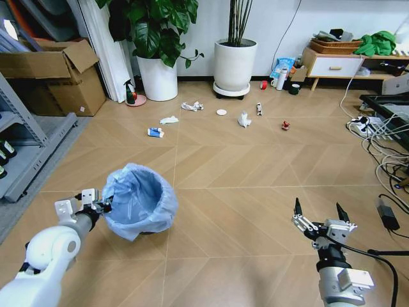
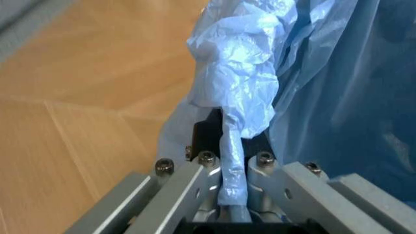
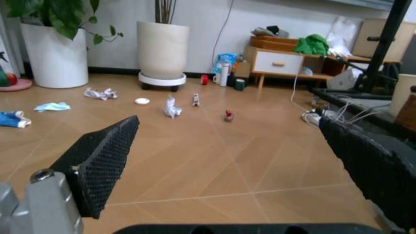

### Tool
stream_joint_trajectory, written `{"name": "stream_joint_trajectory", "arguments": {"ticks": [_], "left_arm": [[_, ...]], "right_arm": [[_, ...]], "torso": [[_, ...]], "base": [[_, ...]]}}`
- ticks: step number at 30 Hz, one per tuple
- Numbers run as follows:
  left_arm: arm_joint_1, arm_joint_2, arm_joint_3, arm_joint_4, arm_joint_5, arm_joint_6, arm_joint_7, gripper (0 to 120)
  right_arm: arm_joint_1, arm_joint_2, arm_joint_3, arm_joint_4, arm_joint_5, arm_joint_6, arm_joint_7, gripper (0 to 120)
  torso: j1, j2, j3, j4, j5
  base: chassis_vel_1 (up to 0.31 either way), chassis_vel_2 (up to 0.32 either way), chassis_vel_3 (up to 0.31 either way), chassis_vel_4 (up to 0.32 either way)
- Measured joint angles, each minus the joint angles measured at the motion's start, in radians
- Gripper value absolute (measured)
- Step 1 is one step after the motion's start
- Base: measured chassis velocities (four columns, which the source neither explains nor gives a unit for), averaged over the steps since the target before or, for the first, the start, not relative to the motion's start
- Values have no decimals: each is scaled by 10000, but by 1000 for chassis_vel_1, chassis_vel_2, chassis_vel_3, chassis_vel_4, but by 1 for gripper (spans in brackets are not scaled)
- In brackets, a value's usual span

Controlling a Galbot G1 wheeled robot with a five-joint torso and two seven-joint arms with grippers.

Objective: Pick up the trash bin and place the garbage on the floor into it.

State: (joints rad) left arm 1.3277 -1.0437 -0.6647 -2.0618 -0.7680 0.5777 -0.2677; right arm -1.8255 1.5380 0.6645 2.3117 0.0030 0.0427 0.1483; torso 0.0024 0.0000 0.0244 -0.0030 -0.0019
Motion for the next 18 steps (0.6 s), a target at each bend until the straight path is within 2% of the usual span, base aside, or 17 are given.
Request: {"name": "stream_joint_trajectory", "arguments": {"ticks": [2,4,6,10,18], "left_arm": [[467,-192,-175,-705,659,-353,-142,0],[654,-242,-264,-884,920,-464,-75,0],[1220,-420,-563,-1411,1665,-732,280,0],[1671,-681,-633,-1929,2177,-876,570,0],[1850,-852,-532,-2208,2388,-898,650,0]], "right_arm": [[-64,8,61,103,-123,-19,23,100],[-79,16,68,126,-146,-21,30,100],[-89,82,67,167,-210,-21,46,100],[-99,281,45,223,-369,-17,85,100],[-118,314,30,291,-449,26,95,100]], "torso": [[0,0,0,2,1],[0,0,0,2,-1],[0,0,0,8,2],[-1,0,-1,4,1],[-1,0,0,4,1]], "base": [[0,0,0,0],[0,0,0,0],[0,0,0,0],[0,0,0,0],[-28,26,25,-26]]}}
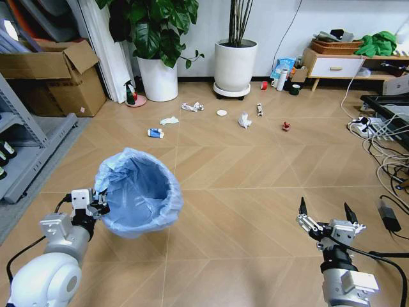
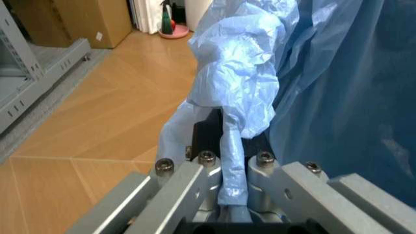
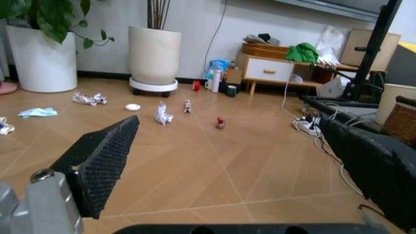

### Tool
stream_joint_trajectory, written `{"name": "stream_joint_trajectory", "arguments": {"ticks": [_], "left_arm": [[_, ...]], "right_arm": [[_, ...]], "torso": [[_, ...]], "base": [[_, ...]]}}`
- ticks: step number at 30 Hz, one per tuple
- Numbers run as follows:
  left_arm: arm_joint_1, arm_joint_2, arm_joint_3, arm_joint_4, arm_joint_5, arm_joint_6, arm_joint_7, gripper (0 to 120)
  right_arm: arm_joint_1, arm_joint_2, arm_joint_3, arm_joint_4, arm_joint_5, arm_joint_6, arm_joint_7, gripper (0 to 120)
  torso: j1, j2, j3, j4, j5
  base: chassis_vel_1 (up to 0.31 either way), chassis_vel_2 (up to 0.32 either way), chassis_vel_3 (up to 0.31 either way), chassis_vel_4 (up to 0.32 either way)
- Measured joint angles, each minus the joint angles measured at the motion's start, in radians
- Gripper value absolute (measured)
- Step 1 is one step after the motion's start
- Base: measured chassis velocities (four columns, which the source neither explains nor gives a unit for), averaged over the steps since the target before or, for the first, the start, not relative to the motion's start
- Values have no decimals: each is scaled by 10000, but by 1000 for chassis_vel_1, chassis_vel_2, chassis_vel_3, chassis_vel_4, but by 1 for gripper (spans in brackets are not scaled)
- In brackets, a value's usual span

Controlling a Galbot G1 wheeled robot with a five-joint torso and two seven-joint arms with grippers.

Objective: Pick up the trash bin and place the garbage on the floor into it.

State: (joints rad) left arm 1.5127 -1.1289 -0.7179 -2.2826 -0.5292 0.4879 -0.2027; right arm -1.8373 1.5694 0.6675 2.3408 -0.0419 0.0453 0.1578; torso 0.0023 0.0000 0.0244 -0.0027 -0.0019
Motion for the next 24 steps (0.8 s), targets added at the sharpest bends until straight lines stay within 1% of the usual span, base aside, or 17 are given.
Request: {"name": "stream_joint_trajectory", "arguments": {"ticks": [5,12,21,23,24], "left_arm": [[0,26,-18,-8,0,-7,5,0],[-6,32,53,-6,-1,-35,16,0],[-59,32,173,94,59,-52,59,0],[-66,37,178,110,61,-58,77,0],[-67,38,187,113,62,-60,85,0]], "right_arm": [[4,30,-29,0,-58,22,0,100],[22,110,-54,-36,-139,30,26,100],[52,156,-64,-128,-183,5,93,100],[64,167,-67,-159,-198,3,93,100],[67,177,-72,-177,-211,3,93,100]], "torso": [[1,0,1,-1,0],[1,0,1,1,-1],[1,0,1,1,2],[1,0,1,2,-4],[1,-1,1,1,0]], "base": [[-60,116,63,-107],[-10,149,8,-153],[18,217,-12,-202],[0,246,4,-220],[-26,229,2,-227]]}}
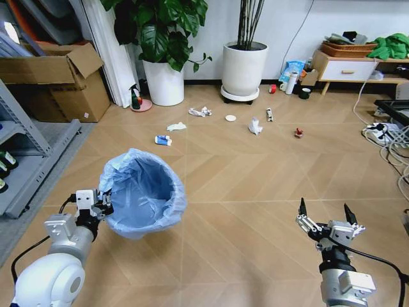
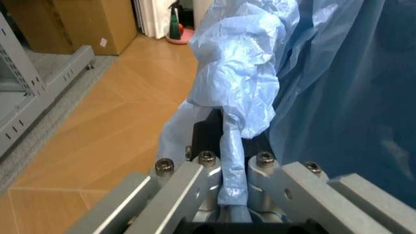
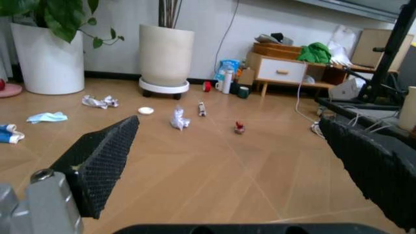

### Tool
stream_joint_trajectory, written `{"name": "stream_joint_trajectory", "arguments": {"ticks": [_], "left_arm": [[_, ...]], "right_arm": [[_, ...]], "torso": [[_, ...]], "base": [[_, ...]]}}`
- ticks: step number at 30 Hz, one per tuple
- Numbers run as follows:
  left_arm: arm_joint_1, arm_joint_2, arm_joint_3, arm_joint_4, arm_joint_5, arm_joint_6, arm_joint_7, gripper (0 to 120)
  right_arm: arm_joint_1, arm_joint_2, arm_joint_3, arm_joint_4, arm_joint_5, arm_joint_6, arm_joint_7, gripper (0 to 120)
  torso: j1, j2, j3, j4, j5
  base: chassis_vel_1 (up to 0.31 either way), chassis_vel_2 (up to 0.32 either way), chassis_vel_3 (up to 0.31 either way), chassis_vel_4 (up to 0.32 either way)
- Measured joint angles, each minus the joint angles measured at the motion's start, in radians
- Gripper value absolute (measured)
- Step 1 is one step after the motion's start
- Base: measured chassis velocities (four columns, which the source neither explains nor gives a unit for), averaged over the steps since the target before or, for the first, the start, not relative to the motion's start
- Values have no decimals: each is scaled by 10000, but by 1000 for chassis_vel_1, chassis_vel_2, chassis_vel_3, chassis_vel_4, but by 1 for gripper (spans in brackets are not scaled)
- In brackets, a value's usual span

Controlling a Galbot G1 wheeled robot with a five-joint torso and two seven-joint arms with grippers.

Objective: Pick up the trash bin and place the garbage on the floor into it.

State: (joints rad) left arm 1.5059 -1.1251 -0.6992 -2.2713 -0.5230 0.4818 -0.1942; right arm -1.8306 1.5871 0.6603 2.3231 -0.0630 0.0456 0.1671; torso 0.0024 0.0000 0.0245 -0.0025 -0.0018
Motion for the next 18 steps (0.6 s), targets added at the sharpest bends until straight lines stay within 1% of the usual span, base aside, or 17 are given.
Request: {"name": "stream_joint_trajectory", "arguments": {"ticks": [4,5,8,11,13,18], "left_arm": [[6,-11,43,0,54,-24,74,0],[15,-14,49,0,66,-33,89,0],[31,-15,54,-12,75,-41,108,0],[52,-6,54,-57,78,-54,125,0],[66,-4,52,-87,78,-72,145,0],[114,-17,52,-134,83,-82,157,0]], "right_arm": [[4,12,-7,-20,-22,0,0,100],[3,15,-7,-21,-38,0,0,100],[1,24,-9,-24,-51,0,0,100],[-2,49,-16,-27,-99,6,-2,100],[-7,67,-32,-32,-143,19,-3,100],[-22,76,-60,-34,-165,24,-7,100]], "torso": [[0,1,-1,-1,0],[0,0,-1,0,-4],[0,0,-1,0,-1],[0,0,1,0,-1],[0,-1,0,-4,-4],[1,-1,1,1,3]], "base": [[-28,239,5,-219],[-43,250,67,-231],[-76,240,79,-234],[-133,291,112,-299],[-172,297,161,-314],[-161,323,149,-321]]}}
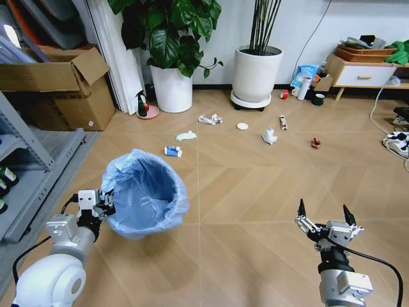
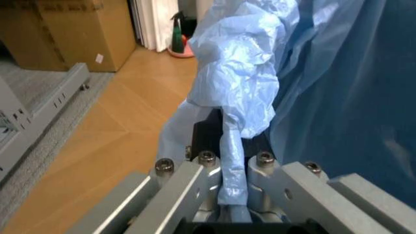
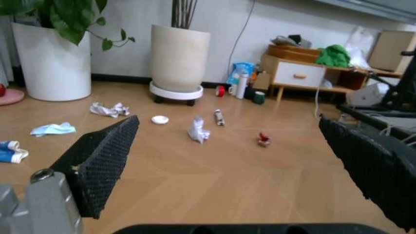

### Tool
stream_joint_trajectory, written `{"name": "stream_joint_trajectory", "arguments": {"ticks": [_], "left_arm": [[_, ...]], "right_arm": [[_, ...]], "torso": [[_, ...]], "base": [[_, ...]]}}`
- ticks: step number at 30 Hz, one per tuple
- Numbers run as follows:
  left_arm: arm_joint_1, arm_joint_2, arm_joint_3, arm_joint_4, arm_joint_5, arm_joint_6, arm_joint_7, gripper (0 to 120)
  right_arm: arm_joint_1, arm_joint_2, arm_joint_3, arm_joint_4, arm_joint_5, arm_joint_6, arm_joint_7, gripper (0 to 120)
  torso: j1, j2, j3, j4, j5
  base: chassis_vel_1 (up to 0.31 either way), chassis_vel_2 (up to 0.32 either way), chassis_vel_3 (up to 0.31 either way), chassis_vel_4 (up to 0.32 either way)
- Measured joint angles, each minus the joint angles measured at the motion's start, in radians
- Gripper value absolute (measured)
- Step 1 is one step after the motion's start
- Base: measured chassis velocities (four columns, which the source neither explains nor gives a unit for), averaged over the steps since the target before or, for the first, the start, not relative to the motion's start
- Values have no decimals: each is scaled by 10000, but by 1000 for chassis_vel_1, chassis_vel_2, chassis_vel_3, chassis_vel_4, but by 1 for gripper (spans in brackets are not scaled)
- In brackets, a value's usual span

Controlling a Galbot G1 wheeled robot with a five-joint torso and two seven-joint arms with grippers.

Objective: Pick up the trash bin and place the garbage on the floor into it.

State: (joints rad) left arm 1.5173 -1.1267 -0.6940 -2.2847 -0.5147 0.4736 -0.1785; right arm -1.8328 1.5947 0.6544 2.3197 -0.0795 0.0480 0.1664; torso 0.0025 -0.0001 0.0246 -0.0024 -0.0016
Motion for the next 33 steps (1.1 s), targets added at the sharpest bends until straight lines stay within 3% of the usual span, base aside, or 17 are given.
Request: {"name": "stream_joint_trajectory", "arguments": {"ticks": [33], "left_arm": [[99,-86,30,-66,153,-78,98,0]], "right_arm": [[32,9,-3,-30,3,40,-9,100]], "torso": [[-1,0,-1,-1,-5]], "base": [[-123,320,122,-328]]}}
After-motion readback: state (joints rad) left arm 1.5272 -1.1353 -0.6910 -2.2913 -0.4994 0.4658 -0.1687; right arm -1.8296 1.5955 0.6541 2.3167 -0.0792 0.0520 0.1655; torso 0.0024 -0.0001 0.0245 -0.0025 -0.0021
